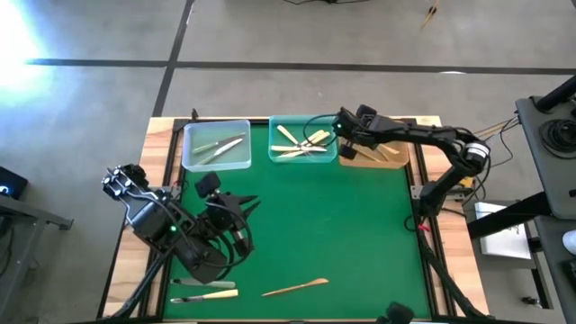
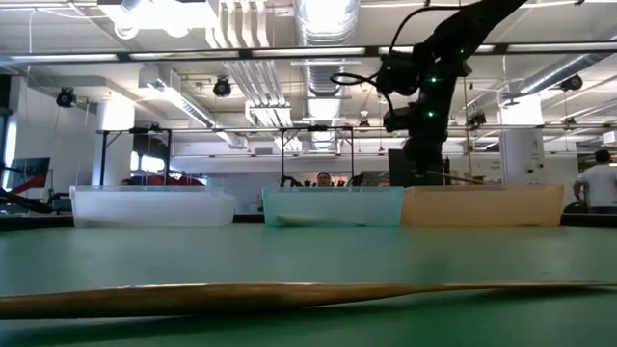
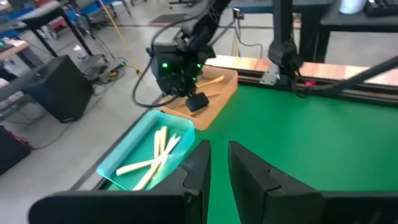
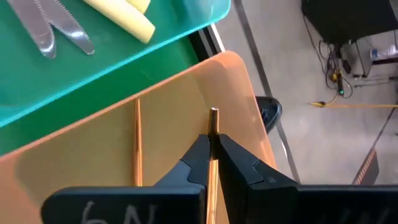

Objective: Sort silverware by color (type)
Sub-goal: Put the right gold knife into the yellow bin

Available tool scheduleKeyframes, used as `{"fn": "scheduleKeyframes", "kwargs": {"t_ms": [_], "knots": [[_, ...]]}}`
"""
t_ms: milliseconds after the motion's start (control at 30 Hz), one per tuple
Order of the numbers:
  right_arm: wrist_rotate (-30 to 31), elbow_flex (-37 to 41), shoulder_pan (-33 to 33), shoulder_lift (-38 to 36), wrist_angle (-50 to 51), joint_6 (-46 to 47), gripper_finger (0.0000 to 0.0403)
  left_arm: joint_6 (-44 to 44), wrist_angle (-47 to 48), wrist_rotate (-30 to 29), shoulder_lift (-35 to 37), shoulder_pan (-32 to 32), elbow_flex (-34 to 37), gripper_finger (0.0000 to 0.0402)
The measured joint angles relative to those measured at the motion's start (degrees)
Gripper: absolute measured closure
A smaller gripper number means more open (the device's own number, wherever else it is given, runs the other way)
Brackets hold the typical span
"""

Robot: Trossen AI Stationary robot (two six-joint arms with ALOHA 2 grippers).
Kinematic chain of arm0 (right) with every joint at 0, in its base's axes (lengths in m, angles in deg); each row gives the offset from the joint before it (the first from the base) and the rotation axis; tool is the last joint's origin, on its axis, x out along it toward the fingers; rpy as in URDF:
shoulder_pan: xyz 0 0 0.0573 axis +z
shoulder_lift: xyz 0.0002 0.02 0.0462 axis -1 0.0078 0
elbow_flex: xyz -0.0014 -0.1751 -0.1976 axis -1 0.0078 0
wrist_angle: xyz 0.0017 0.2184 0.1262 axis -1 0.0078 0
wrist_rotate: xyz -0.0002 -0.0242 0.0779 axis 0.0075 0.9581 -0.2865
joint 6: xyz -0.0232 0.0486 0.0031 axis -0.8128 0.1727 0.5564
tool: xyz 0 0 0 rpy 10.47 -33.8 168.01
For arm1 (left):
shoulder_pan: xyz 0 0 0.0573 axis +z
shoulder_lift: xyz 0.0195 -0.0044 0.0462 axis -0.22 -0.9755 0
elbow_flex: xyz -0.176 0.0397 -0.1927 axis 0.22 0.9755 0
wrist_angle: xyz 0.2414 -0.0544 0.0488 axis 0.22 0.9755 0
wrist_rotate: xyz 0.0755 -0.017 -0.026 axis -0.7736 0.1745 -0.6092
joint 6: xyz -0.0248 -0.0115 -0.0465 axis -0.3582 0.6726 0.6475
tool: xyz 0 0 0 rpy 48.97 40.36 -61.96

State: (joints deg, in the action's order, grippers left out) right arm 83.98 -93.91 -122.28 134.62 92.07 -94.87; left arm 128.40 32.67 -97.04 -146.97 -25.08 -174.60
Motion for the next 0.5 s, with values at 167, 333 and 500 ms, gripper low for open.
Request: {"fn": "scheduleKeyframes", "kwargs": {"t_ms": [167,333,500], "knots": [[0.1,0.0,-1.4,0.4,0.5,0.0,0.039,0.0,0.1,-0.8,0.4,0.5,0.0,0.0363],[-0.3,0.0,-1.8,0.0,1.2,2.3,0.0387,0.0,0.2,-0.9,0.9,1.2,0.0,0.0363],[-6.7,-0.5,-1.8,-1.4,1.8,3.7,0.0359,0.0,0.3,-0.8,1.0,1.3,0.0,0.0363]]}}
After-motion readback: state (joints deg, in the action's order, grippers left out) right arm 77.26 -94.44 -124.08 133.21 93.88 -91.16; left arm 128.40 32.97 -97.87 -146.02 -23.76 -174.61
